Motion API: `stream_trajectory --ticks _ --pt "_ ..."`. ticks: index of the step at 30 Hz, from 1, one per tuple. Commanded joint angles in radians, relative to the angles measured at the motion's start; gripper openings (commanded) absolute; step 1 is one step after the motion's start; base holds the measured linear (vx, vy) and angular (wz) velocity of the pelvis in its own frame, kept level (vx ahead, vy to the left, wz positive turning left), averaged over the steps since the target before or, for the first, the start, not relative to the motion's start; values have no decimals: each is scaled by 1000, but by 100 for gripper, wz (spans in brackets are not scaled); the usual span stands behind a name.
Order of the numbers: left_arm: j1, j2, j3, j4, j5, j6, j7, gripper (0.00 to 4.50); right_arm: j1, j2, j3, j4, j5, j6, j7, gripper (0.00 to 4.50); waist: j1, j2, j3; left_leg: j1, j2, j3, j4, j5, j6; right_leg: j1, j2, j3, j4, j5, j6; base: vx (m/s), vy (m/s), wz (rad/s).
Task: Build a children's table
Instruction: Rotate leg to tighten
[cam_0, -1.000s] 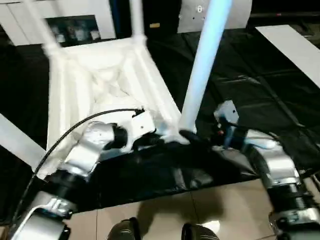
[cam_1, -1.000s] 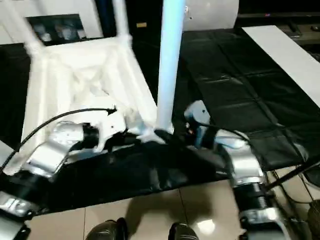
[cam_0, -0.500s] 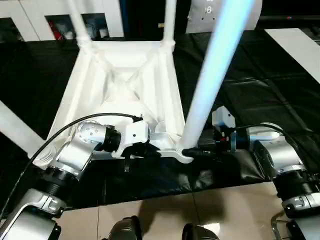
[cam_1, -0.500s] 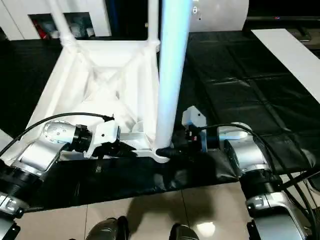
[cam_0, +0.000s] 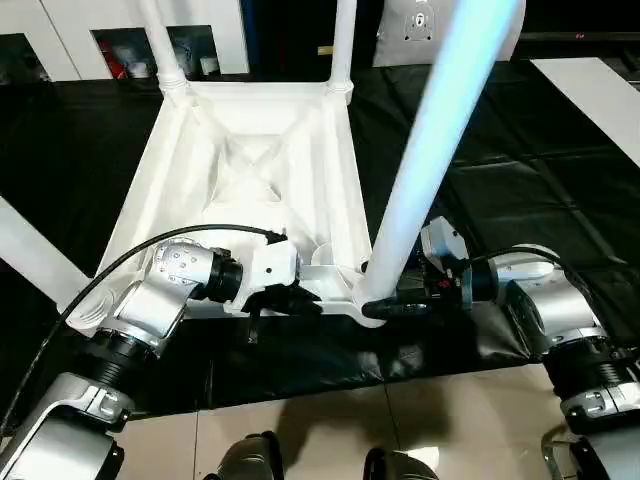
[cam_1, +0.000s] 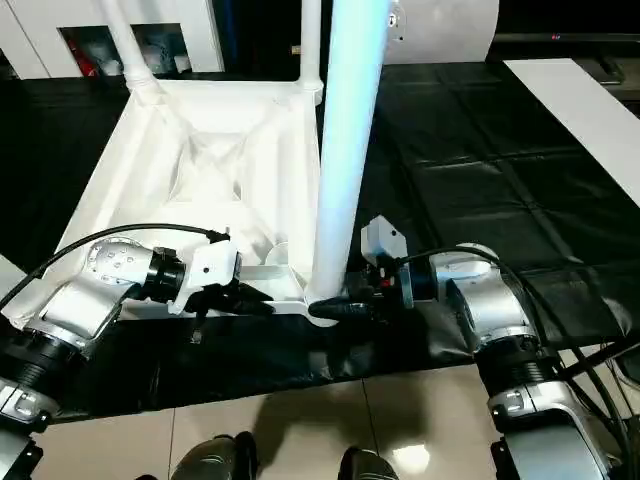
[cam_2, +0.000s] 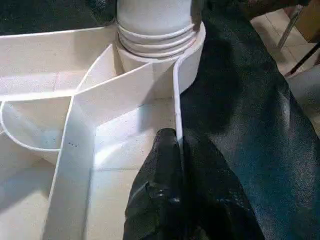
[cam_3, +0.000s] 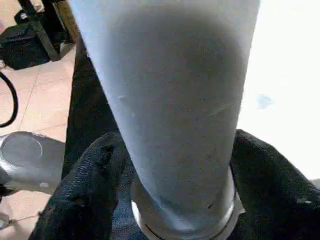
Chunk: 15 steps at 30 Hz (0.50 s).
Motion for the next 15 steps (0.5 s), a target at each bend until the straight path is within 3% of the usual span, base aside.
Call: stream_trajectory --ticks 1,10,15 --pt "-28 -2 -20 -13 -10 -30 -32 0 -12 -12 1 5 15 -8 28 290 -7 -11 -80 42 77 -31 -59 -174 98 36 -75 43 -56 -178 -274 0 0 0" --pt "-31 3 -20 -1 -8 -39 -38 0 -12 -22 -6 -1 27 -7 50 224 -6 -11 -80 41 77 -32 -59 -173 99 38 -76 42 -55 -168 -276 0 0 0" --pt "-30 2 -16 4 -7 -37 -39 0 -2 -24 0 -11 32 -3 59 208 -7 -10 -80 42 77 -32 -60 -178 97 38 -75 42 -55 -168 -279 0 0 0"
